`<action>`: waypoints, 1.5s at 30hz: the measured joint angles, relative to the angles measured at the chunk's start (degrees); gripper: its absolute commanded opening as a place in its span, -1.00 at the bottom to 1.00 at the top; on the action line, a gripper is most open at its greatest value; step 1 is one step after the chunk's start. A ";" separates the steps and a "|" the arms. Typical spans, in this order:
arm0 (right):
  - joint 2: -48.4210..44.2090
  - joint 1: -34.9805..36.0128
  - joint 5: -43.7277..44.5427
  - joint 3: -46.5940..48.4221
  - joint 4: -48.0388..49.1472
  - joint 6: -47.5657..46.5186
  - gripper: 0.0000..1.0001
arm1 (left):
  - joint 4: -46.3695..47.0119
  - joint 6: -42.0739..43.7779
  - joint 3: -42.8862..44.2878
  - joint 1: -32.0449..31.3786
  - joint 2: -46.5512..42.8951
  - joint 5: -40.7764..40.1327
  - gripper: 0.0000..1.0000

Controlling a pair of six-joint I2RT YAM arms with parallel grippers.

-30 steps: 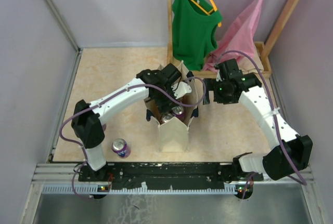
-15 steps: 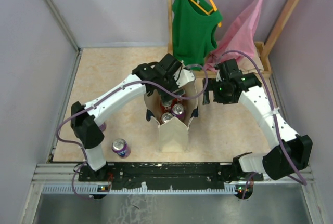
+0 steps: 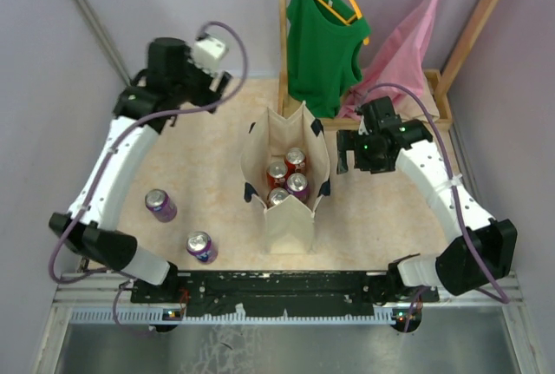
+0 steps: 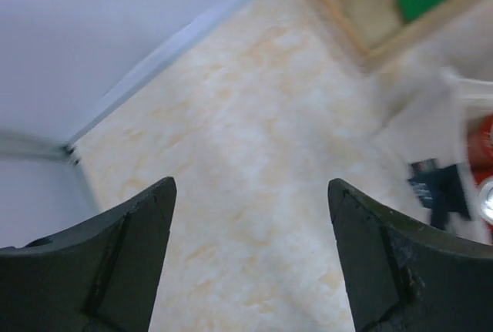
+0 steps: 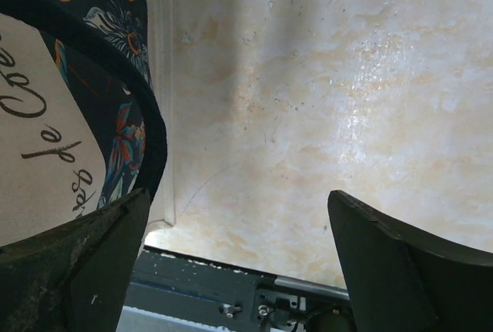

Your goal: Place the beverage into the canvas bag

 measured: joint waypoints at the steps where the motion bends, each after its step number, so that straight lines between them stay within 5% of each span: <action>1: 0.00 0.00 0.02 0.13 0.17 -0.02 0.98 | 1.51 -0.52 -0.76 3.52 -1.95 0.44 0.75; 8: 0.37 0.00 -0.02 0.42 0.37 -0.04 0.98 | 2.03 -5.35 -10.12 18.56 -13.64 3.21 0.77; 18: 0.79 0.00 -0.31 0.42 0.76 -0.17 0.98 | -12.68 -9.64 -30.12 33.07 -13.64 7.10 0.85; 38: -0.96 0.00 -1.38 -1.53 3.02 -0.72 0.98 | -12.24 -4.15 -47.74 35.63 -16.00 5.66 0.88; 41: -0.96 0.00 -1.42 -1.53 3.06 -0.87 0.98 | -10.67 -3.74 -49.75 35.63 -16.00 5.27 0.46; 44: -0.96 0.00 -1.44 -1.53 3.06 -1.14 0.98 | -9.62 -3.45 -50.80 35.69 -15.98 4.46 -0.82; 45: -0.96 0.00 -1.42 -1.53 3.06 -1.14 0.98 | -9.38 -3.13 -50.82 35.71 -16.06 4.68 -0.98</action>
